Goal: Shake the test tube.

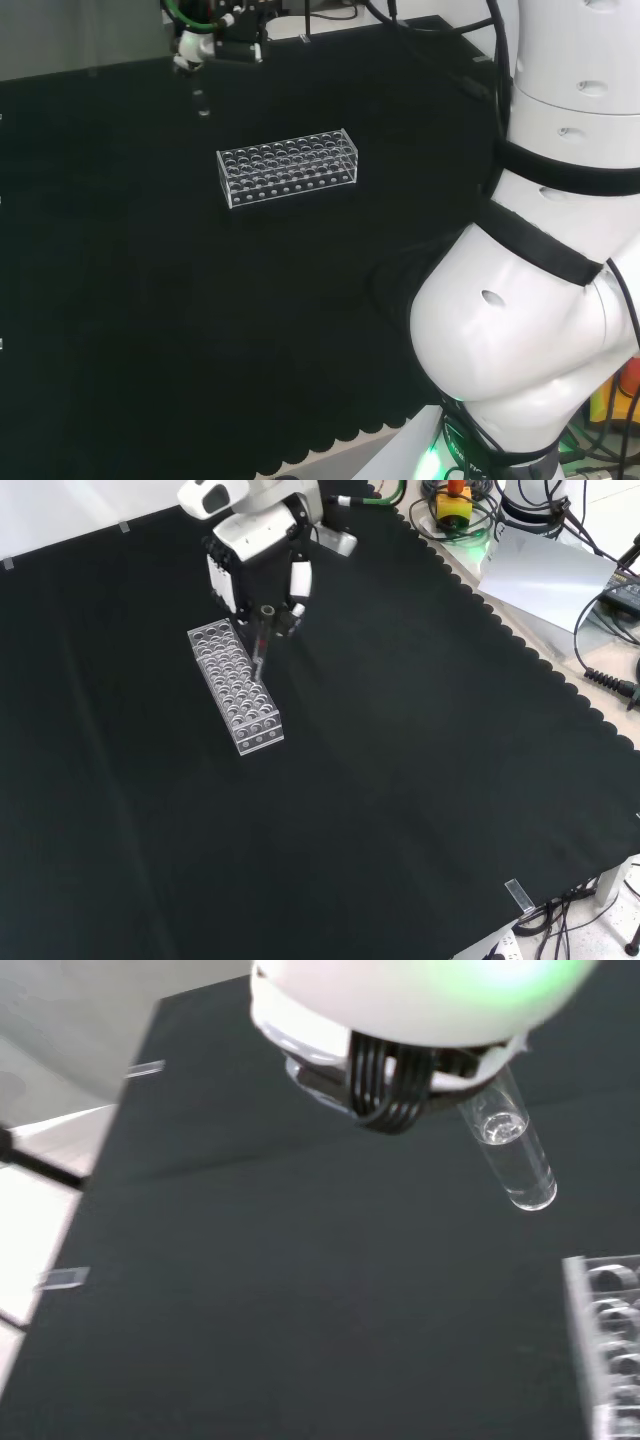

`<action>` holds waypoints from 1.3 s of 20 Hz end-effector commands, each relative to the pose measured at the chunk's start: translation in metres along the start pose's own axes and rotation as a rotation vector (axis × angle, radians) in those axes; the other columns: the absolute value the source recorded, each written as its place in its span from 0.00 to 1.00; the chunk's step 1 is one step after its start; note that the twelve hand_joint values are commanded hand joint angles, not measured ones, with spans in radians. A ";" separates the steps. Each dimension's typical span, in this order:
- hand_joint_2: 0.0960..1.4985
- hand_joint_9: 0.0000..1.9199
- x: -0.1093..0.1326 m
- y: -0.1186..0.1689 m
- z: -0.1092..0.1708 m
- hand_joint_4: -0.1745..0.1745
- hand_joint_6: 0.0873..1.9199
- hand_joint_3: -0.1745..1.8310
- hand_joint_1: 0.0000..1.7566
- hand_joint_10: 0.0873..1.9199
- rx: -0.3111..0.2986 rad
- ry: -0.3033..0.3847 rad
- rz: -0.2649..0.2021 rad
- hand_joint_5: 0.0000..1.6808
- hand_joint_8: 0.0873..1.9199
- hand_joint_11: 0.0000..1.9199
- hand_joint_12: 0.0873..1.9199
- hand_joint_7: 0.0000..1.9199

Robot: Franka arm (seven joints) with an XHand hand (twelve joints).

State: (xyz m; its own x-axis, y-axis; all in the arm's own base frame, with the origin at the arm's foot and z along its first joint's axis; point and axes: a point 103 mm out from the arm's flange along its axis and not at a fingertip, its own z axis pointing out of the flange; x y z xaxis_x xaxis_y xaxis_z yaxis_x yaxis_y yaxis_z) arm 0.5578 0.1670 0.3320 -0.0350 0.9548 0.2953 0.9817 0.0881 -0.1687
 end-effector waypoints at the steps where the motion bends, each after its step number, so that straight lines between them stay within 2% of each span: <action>1: 0.44 0.68 0.020 -0.007 -0.001 0.00 0.12 0.34 0.81 0.24 0.005 0.028 -0.049 0.77 0.38 0.62 0.45 0.70; 3: 0.44 0.68 0.007 -0.008 -0.006 0.00 0.12 0.34 0.81 0.24 -0.004 0.027 -0.021 0.77 0.38 0.62 0.45 0.70; 6: 0.44 0.69 -0.027 -0.011 -0.014 0.00 0.12 0.34 0.81 0.24 -0.021 0.020 0.048 0.77 0.38 0.62 0.45 0.70; 10: 0.43 0.69 -0.089 -0.017 -0.026 0.00 0.12 0.34 0.81 0.24 -0.050 -0.022 0.173 0.77 0.38 0.62 0.45 0.70; 14: 0.43 0.69 -0.151 -0.026 -0.040 0.00 0.12 0.34 0.81 0.23 -0.080 -0.092 0.303 0.77 0.38 0.62 0.45 0.70; 18: 0.43 0.69 -0.200 -0.038 -0.053 0.00 0.12 0.34 0.81 0.23 -0.103 -0.148 0.400 0.77 0.38 0.62 0.45 0.70; 22: 0.43 0.69 -0.230 -0.047 -0.066 0.00 0.11 0.34 0.81 0.23 -0.132 -0.159 0.466 0.77 0.38 0.62 0.45 0.70; 24: 0.43 0.69 -0.237 -0.049 -0.072 0.00 0.11 0.34 0.81 0.23 -0.142 -0.154 0.476 0.77 0.38 0.62 0.45 0.70; 26: 0.43 0.69 -0.232 -0.047 -0.072 0.00 0.11 0.34 0.81 0.23 -0.145 -0.147 0.471 0.77 0.38 0.62 0.45 0.70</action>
State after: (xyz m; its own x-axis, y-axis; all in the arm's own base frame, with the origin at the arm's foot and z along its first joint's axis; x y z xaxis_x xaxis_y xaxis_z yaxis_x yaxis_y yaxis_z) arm 0.5339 -0.0702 0.3356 0.3839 0.9199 0.0805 0.9191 -0.3722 -0.1296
